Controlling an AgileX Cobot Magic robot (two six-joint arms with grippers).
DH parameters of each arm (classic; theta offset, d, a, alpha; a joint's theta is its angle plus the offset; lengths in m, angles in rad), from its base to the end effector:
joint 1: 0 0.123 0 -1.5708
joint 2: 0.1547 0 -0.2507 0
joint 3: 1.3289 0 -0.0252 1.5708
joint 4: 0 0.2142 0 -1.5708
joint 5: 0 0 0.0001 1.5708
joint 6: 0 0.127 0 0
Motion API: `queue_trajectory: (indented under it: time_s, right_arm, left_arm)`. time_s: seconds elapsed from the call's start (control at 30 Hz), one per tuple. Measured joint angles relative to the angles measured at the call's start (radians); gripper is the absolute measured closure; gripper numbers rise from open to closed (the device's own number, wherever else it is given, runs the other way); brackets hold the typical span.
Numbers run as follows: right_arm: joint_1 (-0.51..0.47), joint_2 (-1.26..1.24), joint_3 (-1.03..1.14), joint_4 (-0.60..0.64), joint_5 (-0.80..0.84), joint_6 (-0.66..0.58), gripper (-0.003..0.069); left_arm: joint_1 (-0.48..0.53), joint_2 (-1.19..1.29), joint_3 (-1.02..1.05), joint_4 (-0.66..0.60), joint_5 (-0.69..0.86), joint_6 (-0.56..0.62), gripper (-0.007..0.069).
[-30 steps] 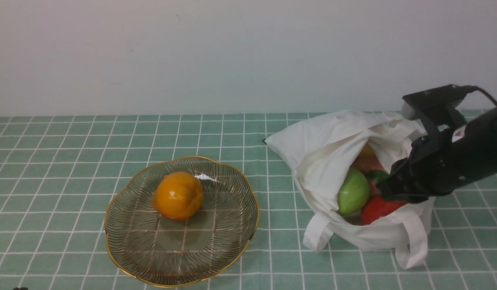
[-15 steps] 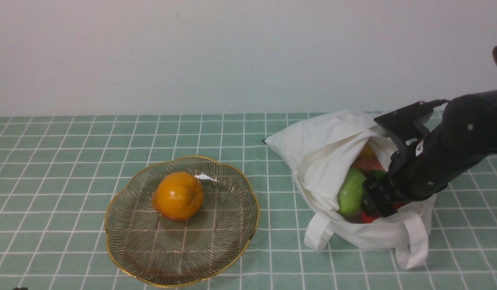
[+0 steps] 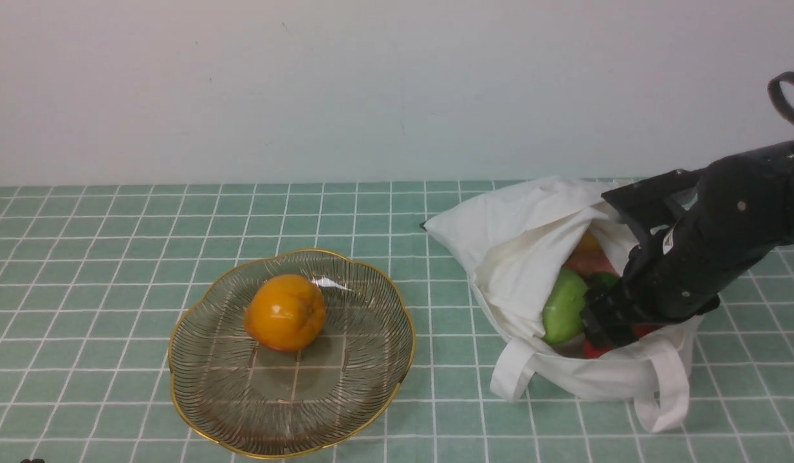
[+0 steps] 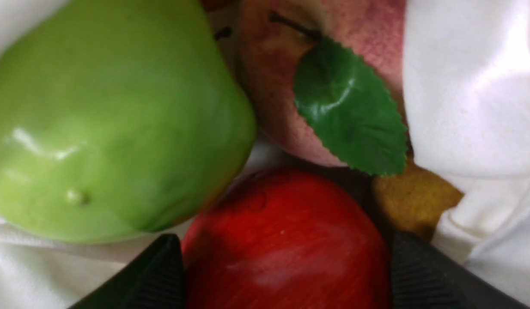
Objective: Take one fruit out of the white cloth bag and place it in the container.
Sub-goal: 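Reach into the cloth bag and grasp a fruit inside it with the right gripper, then move the fruit from the bag and place it onto the plate with the right gripper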
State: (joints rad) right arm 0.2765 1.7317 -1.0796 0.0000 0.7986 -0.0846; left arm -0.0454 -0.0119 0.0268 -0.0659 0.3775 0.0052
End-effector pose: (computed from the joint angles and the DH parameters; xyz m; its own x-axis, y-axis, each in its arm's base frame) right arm 0.2869 0.0814 0.1436 -0.9150 -0.3475 -0.2051 -0.3516 0.9360 -0.0174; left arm 0.0845 -0.0069 0.1611 -0.3028 -0.0423 -0.9521 0.0516 0.9968 -0.0607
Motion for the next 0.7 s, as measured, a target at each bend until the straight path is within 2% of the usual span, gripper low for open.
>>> queue_trajectory:
  time_s: [0.27,0.4,0.7]
  right_arm:
    - [0.0,-0.017,-0.018,0.0,0.057,0.018,0.0102]
    - [0.0,-0.111,-0.032,0.009,0.099,0.021,0.0104]
    - [0.0,-0.331,-0.042,0.018,0.046,0.021,0.0106]
  left_arm:
    - [0.0,0.0,0.0,0.0,0.0,-0.005,0.0632]
    - [0.0,0.0,0.0,0.0,0.0,0.0,0.0632]
    - [0.0,0.0,0.0,0.0,0.0,0.0,0.0632]
